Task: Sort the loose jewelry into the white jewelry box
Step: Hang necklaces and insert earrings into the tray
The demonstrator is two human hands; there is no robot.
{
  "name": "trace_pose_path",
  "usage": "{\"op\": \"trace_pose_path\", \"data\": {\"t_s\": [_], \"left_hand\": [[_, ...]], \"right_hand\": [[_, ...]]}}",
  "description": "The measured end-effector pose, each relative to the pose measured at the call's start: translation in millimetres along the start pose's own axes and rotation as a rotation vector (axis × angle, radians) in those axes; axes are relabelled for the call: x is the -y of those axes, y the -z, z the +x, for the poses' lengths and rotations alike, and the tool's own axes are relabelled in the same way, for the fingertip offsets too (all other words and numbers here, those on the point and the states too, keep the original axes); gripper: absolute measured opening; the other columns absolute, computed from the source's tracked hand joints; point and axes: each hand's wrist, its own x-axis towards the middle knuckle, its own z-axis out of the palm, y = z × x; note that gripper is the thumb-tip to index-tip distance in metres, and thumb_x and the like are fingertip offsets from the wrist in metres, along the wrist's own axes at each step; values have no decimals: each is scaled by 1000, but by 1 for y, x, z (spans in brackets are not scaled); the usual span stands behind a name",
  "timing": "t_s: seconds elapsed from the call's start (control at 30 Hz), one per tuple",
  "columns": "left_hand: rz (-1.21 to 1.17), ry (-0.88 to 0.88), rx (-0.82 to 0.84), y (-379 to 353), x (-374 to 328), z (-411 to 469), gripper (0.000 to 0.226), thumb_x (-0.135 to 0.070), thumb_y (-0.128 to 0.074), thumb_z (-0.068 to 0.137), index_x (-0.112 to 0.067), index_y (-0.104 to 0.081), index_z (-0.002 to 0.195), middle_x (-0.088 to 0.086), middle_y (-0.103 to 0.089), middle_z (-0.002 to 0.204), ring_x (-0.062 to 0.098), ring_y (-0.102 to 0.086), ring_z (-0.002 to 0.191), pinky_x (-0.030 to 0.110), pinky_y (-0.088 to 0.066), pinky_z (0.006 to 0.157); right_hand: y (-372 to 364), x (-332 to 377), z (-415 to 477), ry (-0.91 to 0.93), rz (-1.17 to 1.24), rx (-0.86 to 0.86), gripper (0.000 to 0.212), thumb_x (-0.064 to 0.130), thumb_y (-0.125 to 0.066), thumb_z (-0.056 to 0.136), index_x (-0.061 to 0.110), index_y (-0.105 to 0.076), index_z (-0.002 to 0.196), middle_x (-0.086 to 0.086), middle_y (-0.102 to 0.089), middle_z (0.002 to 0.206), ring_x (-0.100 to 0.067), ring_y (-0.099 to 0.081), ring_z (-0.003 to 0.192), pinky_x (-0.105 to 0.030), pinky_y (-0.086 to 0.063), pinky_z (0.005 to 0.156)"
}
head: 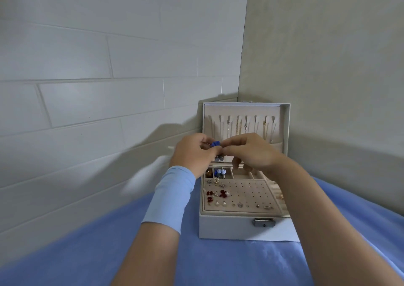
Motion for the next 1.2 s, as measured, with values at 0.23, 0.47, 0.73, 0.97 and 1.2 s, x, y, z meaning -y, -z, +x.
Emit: {"op": "trace_pose_path", "data": {"t_s": [0.23,0.47,0.73,0.97,1.2], "left_hand": [[43,-88,51,-6,-5,-3,25,-31,-61,93,-20,-74,75,-10,-62,63,8,-55,62,21,-38,57],[396,-100,250,-14,-3,-8,32,-20,-47,99,-36,-74,105,-6,-69,115,17,-63,98,32,-52,87],[784,-45,408,-24,4,-4,52,-14,-42,88,-47,-62,123,1,-51,121,29,-51,112,36,-46,93],[473,-64,299,-14,2,-4,44,-11,-39,100,-29,-55,136,-4,-60,130,21,-61,110,34,-49,97],[635,-89,294,-8,-9,-8,40,-16,-43,92,-37,-70,114,-7,-67,119,21,-63,103,35,-53,89]], "right_hand": [[12,-13,2,-16,-37,-55,3,17,-79,85,15,-79,87,4,-75,73,-9,-61,56,-19,-49,50],[18,-33,14,-77,-273,-139,5,15,-76,86,17,-79,82,4,-75,83,-9,-64,58,-30,-56,68],[8,-31,20,-149,-417,-41,13,17,-75,81,7,-81,85,-13,-76,87,-15,-64,70,-41,-60,77],[-4,-34,23,-124,-437,-162,8,25,-82,77,22,-78,72,5,-75,76,-12,-70,77,-39,-61,80],[-10,-33,22,-141,-566,-71,34,33,-67,88,18,-62,57,2,-56,60,-16,-51,60,-28,-41,57]]}}
